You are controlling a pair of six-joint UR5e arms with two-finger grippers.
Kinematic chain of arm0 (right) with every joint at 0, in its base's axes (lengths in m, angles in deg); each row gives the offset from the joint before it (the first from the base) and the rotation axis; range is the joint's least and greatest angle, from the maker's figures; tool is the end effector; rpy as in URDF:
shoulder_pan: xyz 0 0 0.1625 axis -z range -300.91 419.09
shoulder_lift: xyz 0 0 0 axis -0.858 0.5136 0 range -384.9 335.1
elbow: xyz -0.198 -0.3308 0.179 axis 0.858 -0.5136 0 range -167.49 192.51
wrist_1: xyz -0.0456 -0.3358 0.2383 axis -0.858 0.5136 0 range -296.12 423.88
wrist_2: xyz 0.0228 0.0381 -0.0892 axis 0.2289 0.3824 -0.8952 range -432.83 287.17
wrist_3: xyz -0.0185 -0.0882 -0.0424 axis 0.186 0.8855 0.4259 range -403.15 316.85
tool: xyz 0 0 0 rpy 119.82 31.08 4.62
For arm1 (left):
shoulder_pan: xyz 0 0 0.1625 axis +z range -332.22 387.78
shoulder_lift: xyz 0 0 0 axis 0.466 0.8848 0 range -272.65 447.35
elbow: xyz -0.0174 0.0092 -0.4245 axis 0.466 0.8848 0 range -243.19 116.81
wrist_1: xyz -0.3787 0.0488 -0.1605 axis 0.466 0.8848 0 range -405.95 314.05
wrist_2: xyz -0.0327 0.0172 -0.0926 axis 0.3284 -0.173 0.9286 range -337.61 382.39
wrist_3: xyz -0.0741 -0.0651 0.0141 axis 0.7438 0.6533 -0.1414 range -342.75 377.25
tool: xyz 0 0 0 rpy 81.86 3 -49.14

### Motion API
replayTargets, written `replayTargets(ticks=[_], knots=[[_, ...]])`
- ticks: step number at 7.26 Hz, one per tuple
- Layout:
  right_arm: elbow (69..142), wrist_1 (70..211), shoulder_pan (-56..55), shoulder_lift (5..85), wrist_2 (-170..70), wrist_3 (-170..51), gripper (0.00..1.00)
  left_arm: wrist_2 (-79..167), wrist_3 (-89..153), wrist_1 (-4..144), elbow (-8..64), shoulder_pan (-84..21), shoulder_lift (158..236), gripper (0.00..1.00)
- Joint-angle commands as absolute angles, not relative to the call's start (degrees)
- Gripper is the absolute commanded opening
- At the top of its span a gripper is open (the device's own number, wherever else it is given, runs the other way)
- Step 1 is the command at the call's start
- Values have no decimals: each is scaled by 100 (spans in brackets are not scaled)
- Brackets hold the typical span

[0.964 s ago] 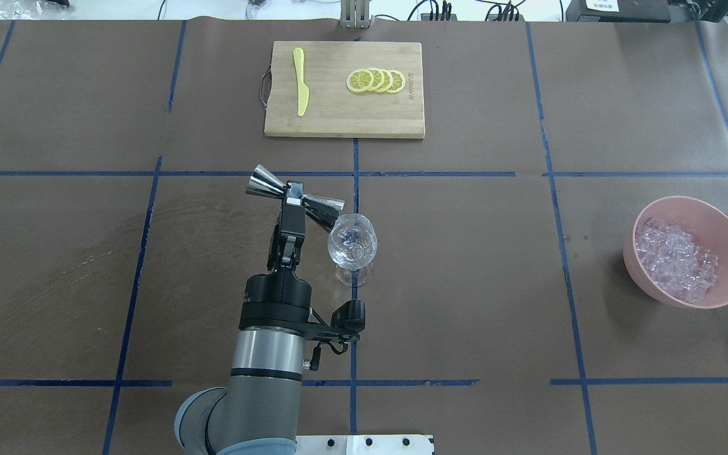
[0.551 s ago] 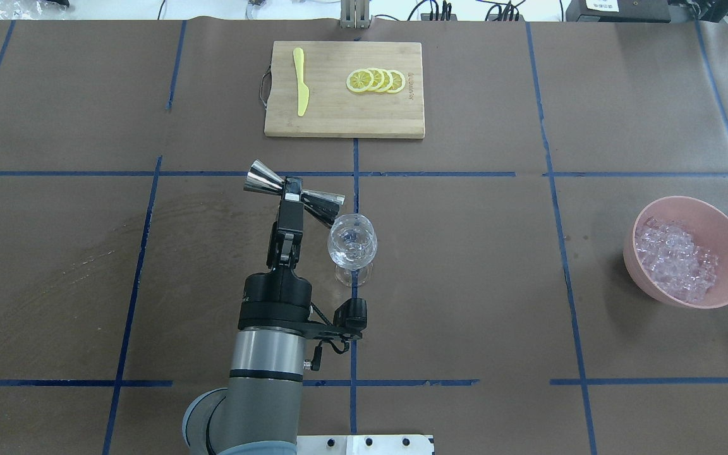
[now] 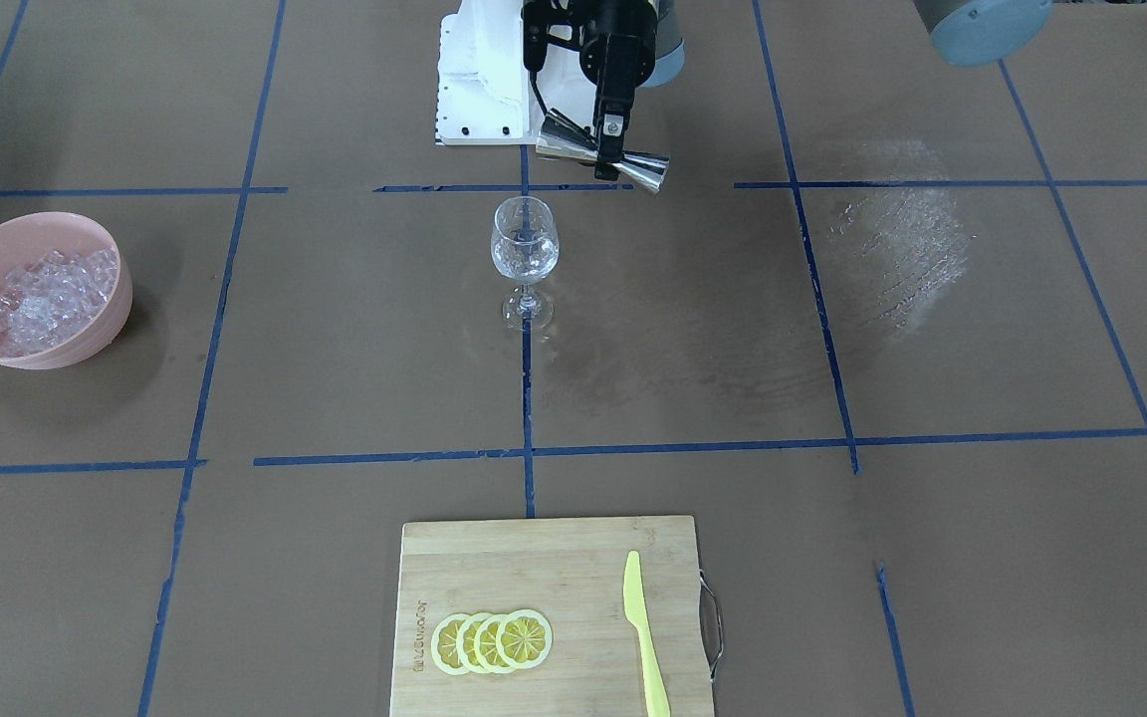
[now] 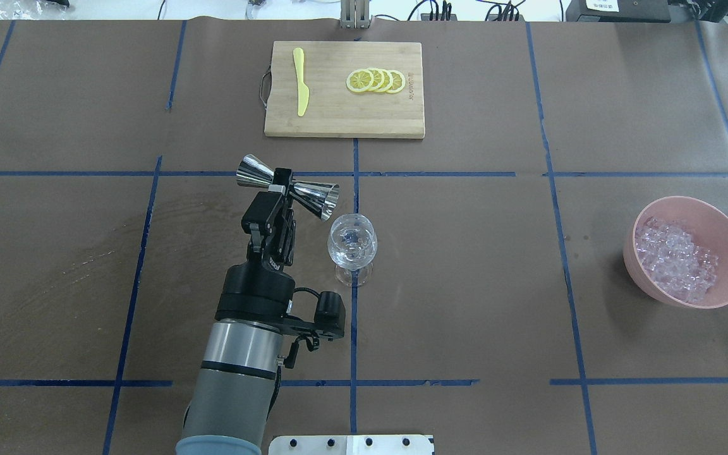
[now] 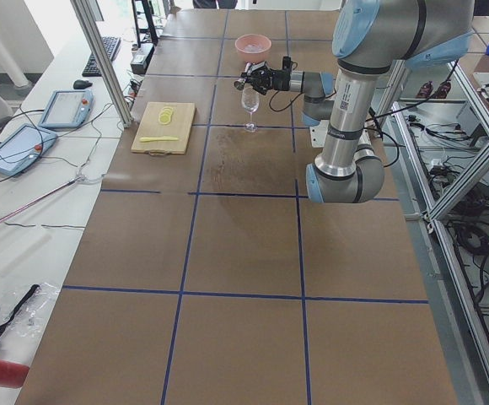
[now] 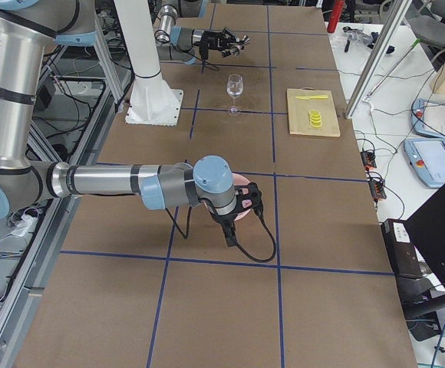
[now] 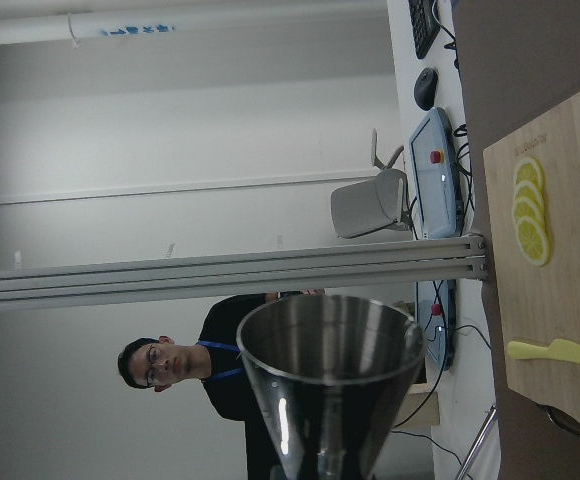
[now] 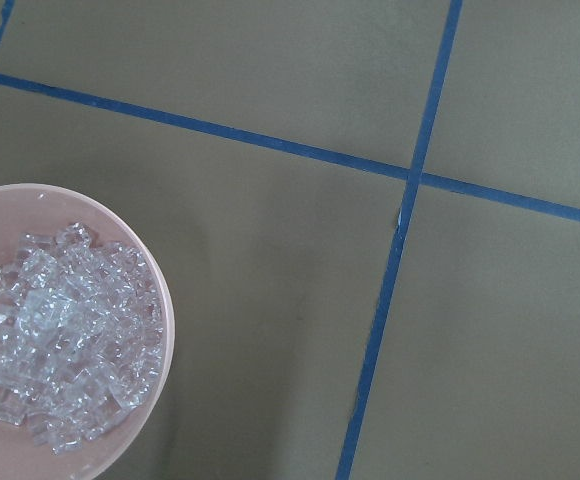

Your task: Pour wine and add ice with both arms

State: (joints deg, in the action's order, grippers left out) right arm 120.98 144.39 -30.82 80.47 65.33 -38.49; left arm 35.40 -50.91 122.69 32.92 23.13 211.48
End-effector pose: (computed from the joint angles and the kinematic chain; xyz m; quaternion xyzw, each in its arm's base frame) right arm 0.0586 -0.3908 0.5943 0.1162 -0.4012 -0.0822 0.9048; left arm 0.4890 -0.2708 0.1628 0.7137 -0.2122 0.2646 0.6129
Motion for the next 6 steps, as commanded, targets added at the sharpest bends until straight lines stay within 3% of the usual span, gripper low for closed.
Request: replayTargets(ticks=[1, 6], knots=[[12114, 14439, -3082, 8039, 6533, -3841, 100, 3873, -5077, 13059, 3322, 2259, 20822, 0], [12140, 14439, -3082, 8039, 6533, -3840, 100, 4365, -5113, 14746, 3551, 2241, 19093, 0]])
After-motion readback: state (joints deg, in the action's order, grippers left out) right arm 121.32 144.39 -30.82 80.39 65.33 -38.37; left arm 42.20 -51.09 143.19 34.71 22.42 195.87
